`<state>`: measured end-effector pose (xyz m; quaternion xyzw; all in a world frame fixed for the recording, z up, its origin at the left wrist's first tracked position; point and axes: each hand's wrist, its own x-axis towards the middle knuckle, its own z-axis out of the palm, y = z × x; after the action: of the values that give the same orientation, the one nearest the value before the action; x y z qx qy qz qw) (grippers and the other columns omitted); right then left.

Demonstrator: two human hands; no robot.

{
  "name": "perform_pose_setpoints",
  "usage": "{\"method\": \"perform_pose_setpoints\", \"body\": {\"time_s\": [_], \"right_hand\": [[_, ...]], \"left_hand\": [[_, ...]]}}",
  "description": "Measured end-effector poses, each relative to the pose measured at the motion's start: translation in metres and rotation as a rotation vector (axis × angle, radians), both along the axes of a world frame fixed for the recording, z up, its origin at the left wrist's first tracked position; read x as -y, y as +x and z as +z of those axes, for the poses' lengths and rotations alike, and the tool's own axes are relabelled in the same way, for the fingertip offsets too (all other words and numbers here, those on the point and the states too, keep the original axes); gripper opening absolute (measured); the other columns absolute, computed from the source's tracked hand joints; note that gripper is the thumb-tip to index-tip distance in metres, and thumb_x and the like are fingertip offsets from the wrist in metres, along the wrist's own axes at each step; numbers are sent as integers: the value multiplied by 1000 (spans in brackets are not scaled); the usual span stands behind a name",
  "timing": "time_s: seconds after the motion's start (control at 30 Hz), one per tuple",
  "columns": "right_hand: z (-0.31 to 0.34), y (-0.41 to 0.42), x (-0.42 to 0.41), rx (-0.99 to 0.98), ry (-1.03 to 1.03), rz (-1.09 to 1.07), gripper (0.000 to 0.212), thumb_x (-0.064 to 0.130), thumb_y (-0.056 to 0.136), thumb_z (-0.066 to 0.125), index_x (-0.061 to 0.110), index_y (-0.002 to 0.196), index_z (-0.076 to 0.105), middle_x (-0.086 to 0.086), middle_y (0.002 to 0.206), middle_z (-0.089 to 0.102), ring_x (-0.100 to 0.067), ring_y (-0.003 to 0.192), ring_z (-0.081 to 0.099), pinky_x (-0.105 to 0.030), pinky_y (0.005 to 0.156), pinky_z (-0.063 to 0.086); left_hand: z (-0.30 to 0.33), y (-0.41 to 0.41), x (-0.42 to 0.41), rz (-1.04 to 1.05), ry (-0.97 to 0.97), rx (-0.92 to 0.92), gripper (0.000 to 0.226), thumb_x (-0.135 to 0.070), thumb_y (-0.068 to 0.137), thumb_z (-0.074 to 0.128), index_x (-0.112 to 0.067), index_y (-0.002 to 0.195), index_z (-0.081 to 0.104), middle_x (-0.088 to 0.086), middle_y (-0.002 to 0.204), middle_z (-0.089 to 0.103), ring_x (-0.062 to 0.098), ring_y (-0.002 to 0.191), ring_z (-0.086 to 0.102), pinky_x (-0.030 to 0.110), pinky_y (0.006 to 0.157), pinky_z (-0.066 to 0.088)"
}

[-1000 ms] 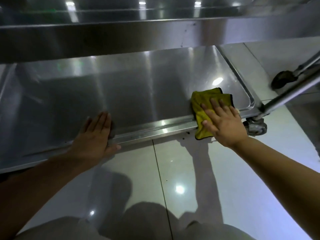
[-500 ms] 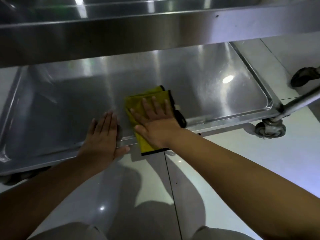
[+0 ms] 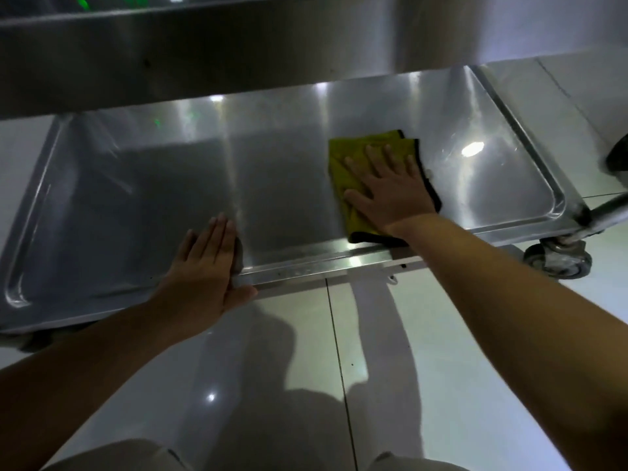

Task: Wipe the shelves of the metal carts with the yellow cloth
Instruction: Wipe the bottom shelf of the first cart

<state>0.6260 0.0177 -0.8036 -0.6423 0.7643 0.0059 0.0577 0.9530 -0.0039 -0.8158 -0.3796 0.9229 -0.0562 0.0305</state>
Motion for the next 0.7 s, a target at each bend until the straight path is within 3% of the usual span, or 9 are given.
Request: {"method": "perform_pose_setpoints", "body": {"time_s": [0.07,0.2,0.4,0.57,0.7], "right_hand": [[4,-35,-11,3,7,-106,63,64,93,24,44,150,8,2,162,1,-26,149,-2,-49,117,-2],[12,-87,-36,29,41,-300,62,62,95,27,42,151,7,0,162,-1,-28,148,-3,-49,118,-2],[9,-77,-29,9,69,-382,59,56,98,29,44,151,4,-3,162,-4,-30,148,-6,-50,117,-2],[3,-12,0,-35,14,-194,59,57,98,29,42,151,8,-5,162,-1,-31,148,-4,-53,116,-1],[-1,62,41,-30,-3,64,60,59,97,26,44,151,4,-6,162,-4,-32,148,-7,-54,115,-4]], "left_hand": [[-1,0,0,3,12,-10,94,-68,92,11,11,138,32,31,143,37,42,132,38,43,111,15],[1,-5,-3,26,40,-10,94,-68,92,11,12,135,36,32,140,40,42,129,41,53,106,29],[3,-8,-3,65,86,7,100,-71,89,7,12,133,41,31,138,44,44,126,46,58,100,34],[5,-8,0,75,147,57,102,-74,86,9,10,132,44,29,137,46,43,125,47,60,98,36],[5,-8,1,72,171,81,97,-71,79,29,9,131,46,27,136,48,42,124,49,59,96,38]]}}
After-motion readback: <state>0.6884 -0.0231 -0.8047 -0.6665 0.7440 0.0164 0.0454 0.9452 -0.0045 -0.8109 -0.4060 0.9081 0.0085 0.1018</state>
